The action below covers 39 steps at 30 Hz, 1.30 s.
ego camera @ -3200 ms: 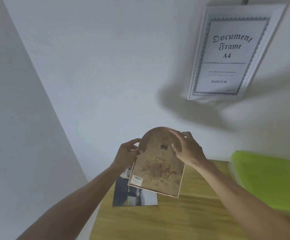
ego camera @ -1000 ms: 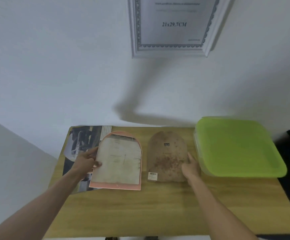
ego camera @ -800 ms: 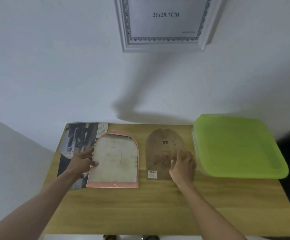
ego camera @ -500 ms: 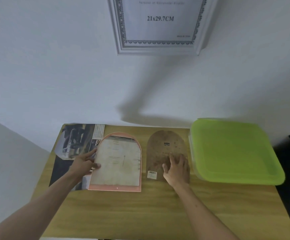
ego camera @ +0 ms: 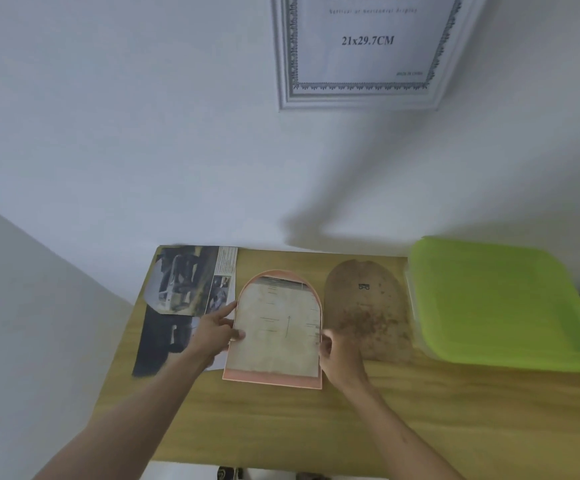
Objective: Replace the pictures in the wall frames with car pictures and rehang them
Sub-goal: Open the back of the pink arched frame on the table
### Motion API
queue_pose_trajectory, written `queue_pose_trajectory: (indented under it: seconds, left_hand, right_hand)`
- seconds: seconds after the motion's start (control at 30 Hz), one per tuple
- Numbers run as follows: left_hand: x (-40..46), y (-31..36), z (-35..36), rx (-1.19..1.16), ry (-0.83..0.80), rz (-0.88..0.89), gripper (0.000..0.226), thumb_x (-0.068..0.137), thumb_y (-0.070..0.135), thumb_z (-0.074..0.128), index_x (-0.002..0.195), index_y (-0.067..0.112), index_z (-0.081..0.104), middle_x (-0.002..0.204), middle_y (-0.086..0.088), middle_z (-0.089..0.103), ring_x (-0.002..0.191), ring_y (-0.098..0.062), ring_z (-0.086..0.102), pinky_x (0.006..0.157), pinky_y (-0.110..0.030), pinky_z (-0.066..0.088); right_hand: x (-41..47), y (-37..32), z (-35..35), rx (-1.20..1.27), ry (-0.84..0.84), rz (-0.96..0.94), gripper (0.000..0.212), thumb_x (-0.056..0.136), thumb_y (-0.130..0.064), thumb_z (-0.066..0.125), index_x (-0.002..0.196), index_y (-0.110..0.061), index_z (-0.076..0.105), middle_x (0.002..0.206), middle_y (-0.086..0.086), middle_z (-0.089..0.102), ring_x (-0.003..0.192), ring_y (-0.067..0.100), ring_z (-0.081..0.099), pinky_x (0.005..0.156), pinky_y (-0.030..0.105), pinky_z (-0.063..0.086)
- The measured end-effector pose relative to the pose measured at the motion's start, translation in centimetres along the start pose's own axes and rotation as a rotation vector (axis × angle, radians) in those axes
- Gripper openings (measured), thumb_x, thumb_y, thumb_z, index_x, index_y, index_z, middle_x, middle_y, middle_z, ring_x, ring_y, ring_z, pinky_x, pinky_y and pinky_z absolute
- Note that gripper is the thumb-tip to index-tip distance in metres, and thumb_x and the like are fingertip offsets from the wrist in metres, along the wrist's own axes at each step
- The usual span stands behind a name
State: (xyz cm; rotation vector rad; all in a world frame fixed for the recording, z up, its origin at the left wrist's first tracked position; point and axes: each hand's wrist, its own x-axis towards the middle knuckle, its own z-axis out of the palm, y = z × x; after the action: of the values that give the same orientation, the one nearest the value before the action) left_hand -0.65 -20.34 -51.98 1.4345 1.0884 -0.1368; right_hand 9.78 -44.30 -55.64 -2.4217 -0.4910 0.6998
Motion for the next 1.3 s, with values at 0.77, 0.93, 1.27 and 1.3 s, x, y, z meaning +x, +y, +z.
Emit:
queue_pose_trajectory:
  seconds: [0.77, 0.93, 1.27, 1.3]
  left_hand:
    - [-0.6, -6.8, 2.1, 0.891, 0.089, 0.311, 0.064, 0.096, 0.045, 0.052, 0.149, 0.017, 0.028, 0.161, -0.017, -0.012, 0.146, -0.039, -0.016, 0.121, -0.051, -0.002]
    - [-0.6, -7.4, 1.6, 0.642, 0.140, 0.389, 0.048, 0.091, 0.034, 0.064, 0.138, 0.028, 0.053, 0.163, -0.008, -0.002, 0.148, -0.029, -0.016, 0.121, -0.048, -0.008]
    - [-3.3, -5.4, 1.0, 0.147, 0.078, 0.505, 0.058, 0.081, 0.022, 0.078, 0.134, 0.019, 0.058, 0.124, 0.002, 0.062, 0.122, -0.020, 0.050, 0.100, -0.029, 0.041]
    - [-3.6, -5.2, 0.8, 0.100, 0.046, 0.490, 0.061, 0.079, 0.021, 0.078, 0.136, 0.021, 0.056, 0.123, 0.004, 0.062, 0.117, -0.016, 0.054, 0.095, -0.025, 0.044]
  right_hand:
    - [-2.6, -4.8, 5.9, -0.290, -0.016, 0.191, 0.059, 0.101, -0.039, 0.040, 0.148, -0.004, 0.033, 0.154, 0.021, 0.020, 0.140, 0.037, 0.027, 0.113, 0.039, 0.035]
    - [-2.7, -4.9, 5.5, -0.156, 0.032, 0.199, 0.044, 0.101, -0.038, 0.042, 0.128, -0.006, 0.057, 0.151, 0.021, 0.032, 0.143, 0.034, 0.025, 0.112, 0.039, 0.033]
    - [-4.8, -8.4, 2.6, 0.621, 0.269, 0.221, 0.022, 0.091, -0.034, 0.065, 0.111, -0.027, 0.064, 0.111, -0.008, 0.067, 0.094, 0.002, 0.062, 0.069, 0.020, 0.046]
    - [-5.0, -8.3, 2.2, 0.720, 0.274, 0.232, 0.028, 0.089, -0.029, 0.071, 0.114, -0.023, 0.061, 0.108, -0.008, 0.067, 0.091, 0.003, 0.064, 0.066, 0.020, 0.047]
